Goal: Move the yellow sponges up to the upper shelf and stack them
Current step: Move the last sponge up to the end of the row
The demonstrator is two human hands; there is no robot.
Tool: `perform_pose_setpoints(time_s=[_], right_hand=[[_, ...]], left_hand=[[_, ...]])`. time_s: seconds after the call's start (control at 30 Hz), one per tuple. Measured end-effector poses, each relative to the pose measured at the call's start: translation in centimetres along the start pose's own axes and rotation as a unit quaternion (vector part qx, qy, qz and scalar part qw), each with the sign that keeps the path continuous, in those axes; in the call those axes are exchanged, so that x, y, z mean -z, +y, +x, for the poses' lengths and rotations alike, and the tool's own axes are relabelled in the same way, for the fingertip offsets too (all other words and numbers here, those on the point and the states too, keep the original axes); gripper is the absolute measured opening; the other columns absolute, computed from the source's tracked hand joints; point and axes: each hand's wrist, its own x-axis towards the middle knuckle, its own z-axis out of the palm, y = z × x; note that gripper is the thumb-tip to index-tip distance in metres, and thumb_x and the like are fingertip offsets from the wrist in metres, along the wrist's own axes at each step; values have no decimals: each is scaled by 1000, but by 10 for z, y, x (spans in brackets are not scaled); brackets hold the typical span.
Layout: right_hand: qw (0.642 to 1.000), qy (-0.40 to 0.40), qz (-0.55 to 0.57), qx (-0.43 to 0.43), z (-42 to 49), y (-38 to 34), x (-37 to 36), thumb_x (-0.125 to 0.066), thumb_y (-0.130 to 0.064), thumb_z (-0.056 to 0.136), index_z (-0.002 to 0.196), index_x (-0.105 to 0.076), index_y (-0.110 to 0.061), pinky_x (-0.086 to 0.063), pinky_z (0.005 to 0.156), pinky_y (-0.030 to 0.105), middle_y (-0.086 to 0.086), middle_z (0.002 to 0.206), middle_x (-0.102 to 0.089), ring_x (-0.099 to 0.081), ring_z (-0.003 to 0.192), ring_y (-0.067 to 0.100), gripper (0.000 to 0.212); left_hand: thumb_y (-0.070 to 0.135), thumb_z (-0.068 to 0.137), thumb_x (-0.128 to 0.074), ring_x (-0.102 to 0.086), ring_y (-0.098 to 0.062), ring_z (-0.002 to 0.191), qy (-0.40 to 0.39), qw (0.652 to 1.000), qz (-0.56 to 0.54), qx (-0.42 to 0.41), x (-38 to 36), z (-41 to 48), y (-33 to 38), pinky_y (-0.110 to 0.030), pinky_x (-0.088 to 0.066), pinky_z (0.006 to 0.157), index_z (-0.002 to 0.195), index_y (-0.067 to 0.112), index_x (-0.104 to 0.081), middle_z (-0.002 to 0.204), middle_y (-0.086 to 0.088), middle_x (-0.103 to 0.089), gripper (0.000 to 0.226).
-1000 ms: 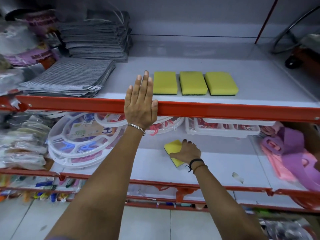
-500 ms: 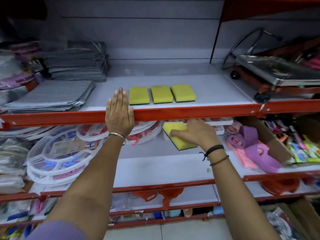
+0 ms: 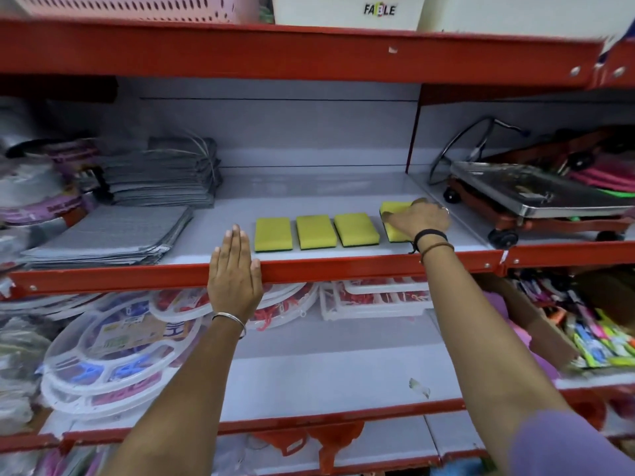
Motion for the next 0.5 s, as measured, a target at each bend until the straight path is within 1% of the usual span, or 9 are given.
perform_pose_setpoints(time_s=[0.1, 0.2, 0.27, 0.33, 0.4, 0.43, 0.47, 0.5], right_hand=[[999, -14, -44, -16, 14, -1, -19, -61, -67, 68, 123, -56, -12, -45, 95, 36, 16, 133, -52, -50, 122, 32, 78], [997, -38, -55, -29, 26, -1, -36, -57, -71, 68, 119, -60, -14, -44, 93, 33, 13, 133, -54, -52, 120, 29, 76], [997, -47, -57, -35, 34, -2, -44, -54, -73, 69, 122, -59, -15, -41, 96, 34, 13, 136, -51, -50, 123, 29, 79], [996, -51, -60, -48, 37, -2, -45, -51, -75, 70, 126, -54, -15, -36, 100, 36, 14, 141, -45, -44, 128, 29, 82], [997, -29, -53, -49, 36, -5, -43, -48, -74, 74, 131, -47, -10, -30, 105, 41, 17, 146, -37, -35, 134, 32, 86], [999, -5, -45, -21, 31, -8, -42, -49, -71, 77, 133, -44, -6, -30, 106, 44, 19, 146, -35, -33, 135, 34, 86], [999, 20, -31, 30, 25, -13, -42, -50, -67, 79, 133, -43, -4, -30, 105, 46, 21, 145, -36, -33, 134, 36, 83], [995, 28, -2, 93, 19, -19, -42, -52, -62, 82, 132, -44, -4, -32, 104, 46, 21, 142, -40, -37, 131, 37, 77]], left_hand=[[29, 95, -20, -32, -25, 141, 13, 1000, -3, -9, -4, 3, -2, -40, -23, 115, 144, 2, -35, 152, -13, -33, 57], [29, 94, -23, -32, -24, 140, 26, 999, -4, -23, -11, 6, -6, -37, -20, 114, 143, 3, -35, 151, -13, -35, 56], [28, 93, -24, -29, -23, 140, 38, 999, -10, -27, -17, 10, -9, -37, -19, 113, 143, 3, -34, 151, -13, -36, 57], [28, 93, -24, -30, -24, 140, 50, 998, -10, -30, -17, 10, -10, -37, -19, 113, 143, 2, -34, 151, -14, -36, 57], [28, 93, -24, -33, -26, 139, 55, 998, -11, -29, -15, 10, -7, -38, -20, 113, 143, 2, -35, 150, -14, -36, 58], [28, 92, -24, -35, -27, 139, 54, 998, -13, -24, -12, 9, -5, -39, -22, 113, 142, 2, -37, 150, -14, -37, 58], [29, 92, -24, -36, -27, 139, 50, 999, -17, -15, -9, 7, -1, -41, -25, 113, 141, 2, -40, 150, -13, -38, 58], [31, 92, -23, -35, -27, 140, 42, 999, -22, 1, -5, 6, 3, -42, -26, 113, 141, 4, -42, 150, -12, -38, 59]])
